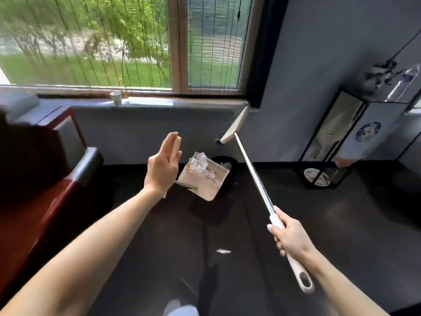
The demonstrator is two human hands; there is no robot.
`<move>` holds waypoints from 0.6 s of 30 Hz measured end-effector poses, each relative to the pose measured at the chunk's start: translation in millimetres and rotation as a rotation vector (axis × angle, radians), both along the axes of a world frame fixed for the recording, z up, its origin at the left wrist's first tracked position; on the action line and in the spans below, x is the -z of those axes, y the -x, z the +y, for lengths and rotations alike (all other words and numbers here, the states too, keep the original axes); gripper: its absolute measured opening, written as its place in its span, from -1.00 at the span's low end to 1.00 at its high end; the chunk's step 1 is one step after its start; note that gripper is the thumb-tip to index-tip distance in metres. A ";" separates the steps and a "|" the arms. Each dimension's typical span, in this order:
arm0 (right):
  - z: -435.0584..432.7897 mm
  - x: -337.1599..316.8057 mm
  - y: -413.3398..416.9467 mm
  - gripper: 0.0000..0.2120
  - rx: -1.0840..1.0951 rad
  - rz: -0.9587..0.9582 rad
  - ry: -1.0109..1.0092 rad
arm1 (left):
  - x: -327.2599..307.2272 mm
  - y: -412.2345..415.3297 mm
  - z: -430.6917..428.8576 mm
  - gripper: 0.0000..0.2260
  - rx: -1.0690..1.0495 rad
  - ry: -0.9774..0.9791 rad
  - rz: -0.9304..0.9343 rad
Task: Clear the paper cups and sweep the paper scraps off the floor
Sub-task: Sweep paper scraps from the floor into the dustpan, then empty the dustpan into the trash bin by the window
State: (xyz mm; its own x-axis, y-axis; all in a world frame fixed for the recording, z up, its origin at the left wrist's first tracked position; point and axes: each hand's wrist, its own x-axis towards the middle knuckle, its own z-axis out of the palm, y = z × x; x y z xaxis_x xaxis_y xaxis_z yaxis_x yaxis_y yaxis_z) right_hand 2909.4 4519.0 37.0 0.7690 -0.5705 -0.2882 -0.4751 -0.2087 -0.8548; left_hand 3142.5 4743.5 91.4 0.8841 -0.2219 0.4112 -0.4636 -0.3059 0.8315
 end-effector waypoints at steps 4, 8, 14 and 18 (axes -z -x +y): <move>-11.4 0.3 -78.2 -0.39 0.071 -0.017 -0.044 | -3.0 -105.1 -33.8 -0.54 0.071 -0.118 -0.058; -11.8 5.8 -140.8 -0.38 0.166 -0.047 -0.085 | 6.4 -203.2 -69.3 -0.54 0.224 -0.285 -0.282; -12.9 -3.3 -198.0 -0.40 0.314 -0.083 -0.200 | 18.5 -281.7 -123.7 -0.51 0.452 -0.712 -0.506; -25.7 -7.8 -213.4 -0.39 0.395 -0.086 -0.237 | 18.0 -300.0 -154.0 -0.53 0.566 -0.884 -0.445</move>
State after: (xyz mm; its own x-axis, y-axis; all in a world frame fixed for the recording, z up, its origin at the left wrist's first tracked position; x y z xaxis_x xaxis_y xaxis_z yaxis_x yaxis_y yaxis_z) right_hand 3122.9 4493.2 44.8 0.5325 -0.7509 -0.3906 -0.4045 0.1796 -0.8967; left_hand 3442.5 4589.5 73.4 0.3797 -0.9104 0.1641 -0.9213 -0.3561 0.1562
